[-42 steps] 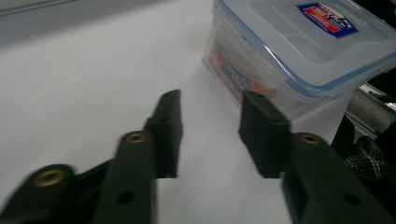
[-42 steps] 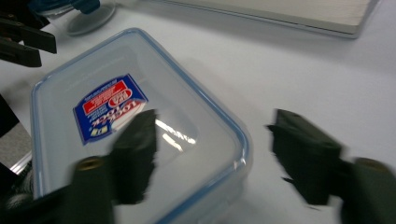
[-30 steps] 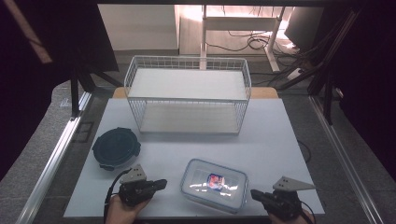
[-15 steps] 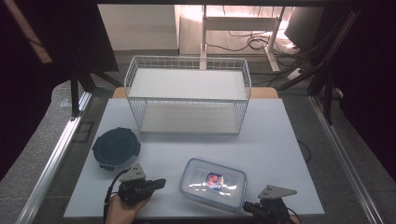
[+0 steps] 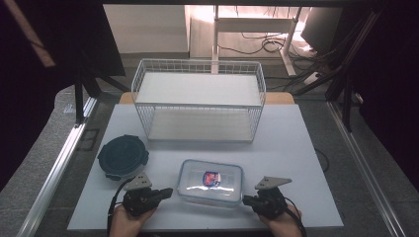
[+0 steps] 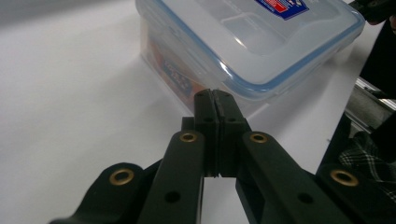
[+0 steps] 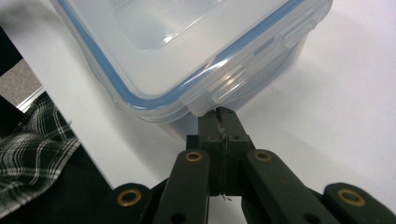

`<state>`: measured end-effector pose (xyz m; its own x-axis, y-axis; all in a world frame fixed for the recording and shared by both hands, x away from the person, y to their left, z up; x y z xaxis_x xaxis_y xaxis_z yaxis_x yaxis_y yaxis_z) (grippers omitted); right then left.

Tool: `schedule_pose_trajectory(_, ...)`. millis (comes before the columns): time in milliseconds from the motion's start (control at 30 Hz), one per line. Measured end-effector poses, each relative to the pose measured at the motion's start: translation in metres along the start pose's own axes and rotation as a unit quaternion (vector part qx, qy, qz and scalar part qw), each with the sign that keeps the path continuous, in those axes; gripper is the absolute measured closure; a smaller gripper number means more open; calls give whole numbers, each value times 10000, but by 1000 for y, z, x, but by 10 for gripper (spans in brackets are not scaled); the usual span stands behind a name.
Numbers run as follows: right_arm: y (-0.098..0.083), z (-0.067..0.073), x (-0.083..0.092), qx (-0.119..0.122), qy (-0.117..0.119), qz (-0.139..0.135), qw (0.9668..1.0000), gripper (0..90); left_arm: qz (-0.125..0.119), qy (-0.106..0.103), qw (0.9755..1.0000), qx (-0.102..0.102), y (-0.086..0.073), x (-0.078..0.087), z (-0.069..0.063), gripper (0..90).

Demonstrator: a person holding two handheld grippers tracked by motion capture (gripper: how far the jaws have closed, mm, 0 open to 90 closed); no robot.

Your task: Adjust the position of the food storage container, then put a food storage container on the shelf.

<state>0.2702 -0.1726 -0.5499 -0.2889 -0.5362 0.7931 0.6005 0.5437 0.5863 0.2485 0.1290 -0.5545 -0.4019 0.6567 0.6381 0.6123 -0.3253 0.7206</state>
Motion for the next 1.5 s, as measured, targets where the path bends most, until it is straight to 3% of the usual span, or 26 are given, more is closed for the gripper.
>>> schedule_pose_trajectory(200,19,-3,-14,26,145,100,9998,900,-154,156,9995,225,-3,16,17,895)
schedule_pose_trajectory(400,35,-14,-24,12,117,193,9997,900,-170,206,9994,241,-4,19,19,892)
schedule_pose_trajectory(567,33,-16,-25,-75,190,96,9997,899,-134,230,9994,208,-5,20,19,877)
schedule_pose_trajectory(667,30,-17,-21,-44,68,62,9999,883,-137,270,9993,225,-7,22,21,838)
schedule_pose_trajectory(700,26,-19,-14,-30,-35,21,10000,810,-156,314,9992,212,-8,24,21,746)
schedule_pose_trajectory(733,26,-19,-14,-30,-35,21,10000,810,-156,314,9992,212,-8,24,21,688)
schedule_pose_trajectory(767,22,-21,-6,1,-124,-103,9999,733,-157,318,9992,199,-8,24,22,638)
schedule_pose_trajectory(800,22,-21,-6,1,-124,-103,9999,733,-157,318,9992,199,-8,24,22,581)
schedule_pose_trajectory(833,19,-24,0,50,-195,-206,9996,616,-112,313,9993,191,-8,22,22,521)
schedule_pose_trajectory(900,18,-25,3,59,-187,-330,9993,484,-63,332,9992,215,-9,19,22,414)
schedule_pose_trajectory(933,18,-25,3,59,-187,-330,9993,484,-63,332,9992,215,-9,19,22,360)
schedule_pose_trajectory(967,19,-25,3,84,-174,-399,9990,333,-98,291,9991,288,-10,18,22,312)
schedule_pose_trajectory(1000,19,-25,3,84,-174,-399,9990,333,-98,291,9991,288,-10,18,22,267)
schedule_pose_trajectory(1033,21,-24,2,126,-35,-590,9982,178,-165,201,9991,327,-10,18,22,231)
schedule_pose_trajectory(1100,21,-23,0,136,35,-636,9979,76,-185,140,9993,306,-12,19,22,148)
schedule_pose_trajectory(1233,20,-22,-1,210,69,-629,9978,25,-149,124,9995,235,-15,18,22,58)
schedule_pose_trajectory(1500,24,-26,1,249,-17,-805,9964,7,-169,163,9997,75,-16,12,23,35)
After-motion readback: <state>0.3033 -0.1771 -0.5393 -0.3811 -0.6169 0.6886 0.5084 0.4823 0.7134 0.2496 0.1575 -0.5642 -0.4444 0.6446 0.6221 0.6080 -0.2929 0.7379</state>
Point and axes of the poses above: each handheld gripper's, and its own axes: x roughly backward along the jaws, y roughly out of its top, z roughly to its left, the point moved 7 cm from there along -x, roughly forward along the jaws, and after that the axes turned 5 degrees about z, right-handed, at the moved point
